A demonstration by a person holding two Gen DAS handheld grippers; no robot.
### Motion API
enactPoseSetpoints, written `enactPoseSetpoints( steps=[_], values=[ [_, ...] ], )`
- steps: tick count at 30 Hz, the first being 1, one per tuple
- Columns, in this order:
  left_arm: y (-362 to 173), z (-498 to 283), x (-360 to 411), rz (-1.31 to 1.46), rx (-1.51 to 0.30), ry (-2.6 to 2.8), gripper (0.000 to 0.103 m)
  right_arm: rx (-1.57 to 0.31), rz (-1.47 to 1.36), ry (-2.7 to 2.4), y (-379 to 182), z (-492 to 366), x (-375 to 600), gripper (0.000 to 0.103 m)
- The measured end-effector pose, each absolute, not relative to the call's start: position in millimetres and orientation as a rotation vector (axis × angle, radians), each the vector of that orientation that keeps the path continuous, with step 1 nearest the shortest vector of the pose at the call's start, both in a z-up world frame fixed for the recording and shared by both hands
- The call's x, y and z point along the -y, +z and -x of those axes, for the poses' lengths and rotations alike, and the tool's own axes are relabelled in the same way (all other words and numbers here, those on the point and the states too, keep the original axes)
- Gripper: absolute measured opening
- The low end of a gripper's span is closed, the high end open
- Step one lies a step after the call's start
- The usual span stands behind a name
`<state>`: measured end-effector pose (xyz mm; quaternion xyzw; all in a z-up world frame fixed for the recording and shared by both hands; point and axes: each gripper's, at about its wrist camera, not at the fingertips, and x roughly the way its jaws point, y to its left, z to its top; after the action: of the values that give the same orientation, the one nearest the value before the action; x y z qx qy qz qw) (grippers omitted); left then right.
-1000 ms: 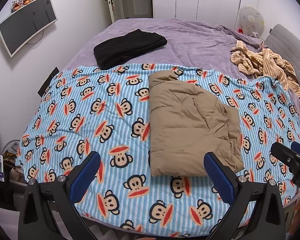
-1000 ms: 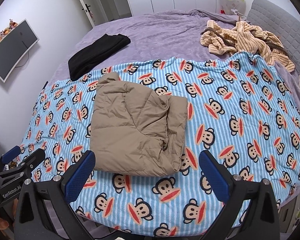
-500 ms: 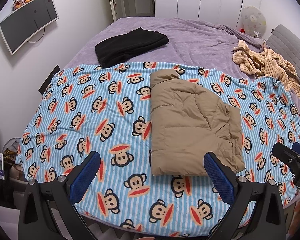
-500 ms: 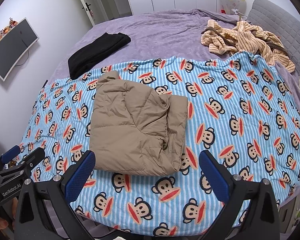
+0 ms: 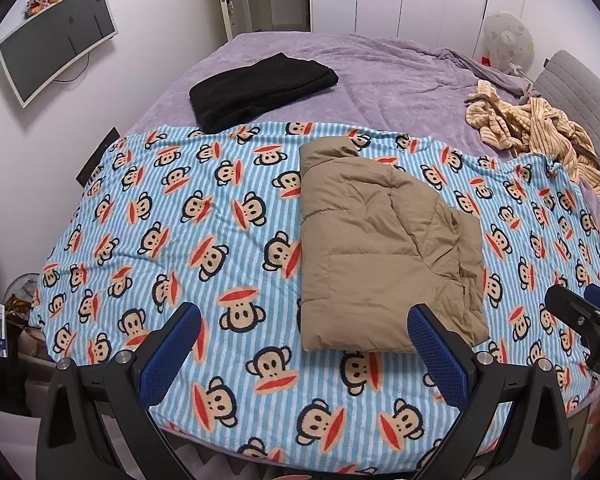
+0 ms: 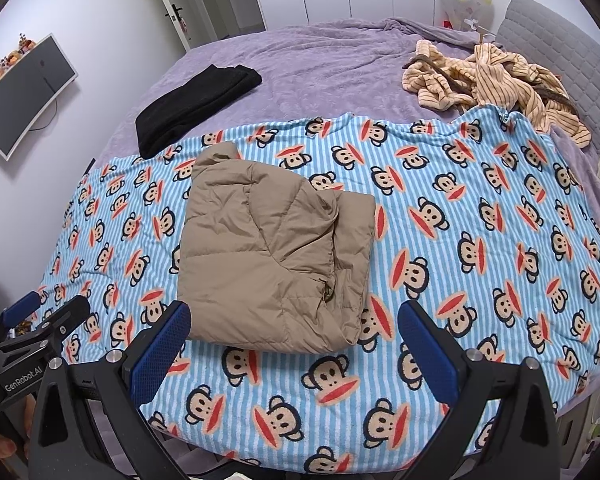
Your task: Fold large clothes
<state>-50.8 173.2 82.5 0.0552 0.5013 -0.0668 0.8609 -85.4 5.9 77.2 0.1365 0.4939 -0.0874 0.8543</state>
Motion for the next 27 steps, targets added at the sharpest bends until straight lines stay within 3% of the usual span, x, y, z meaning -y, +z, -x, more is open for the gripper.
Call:
enactPoseSetpoints(
  steps=[27],
  values=[
    [81.7, 50.0, -178.5, -0.077, -1.057, -0.127, 0.103, -1.047, -0.283, -0.176, 74.5, 83.8, -4.7, 0.103]
  ],
)
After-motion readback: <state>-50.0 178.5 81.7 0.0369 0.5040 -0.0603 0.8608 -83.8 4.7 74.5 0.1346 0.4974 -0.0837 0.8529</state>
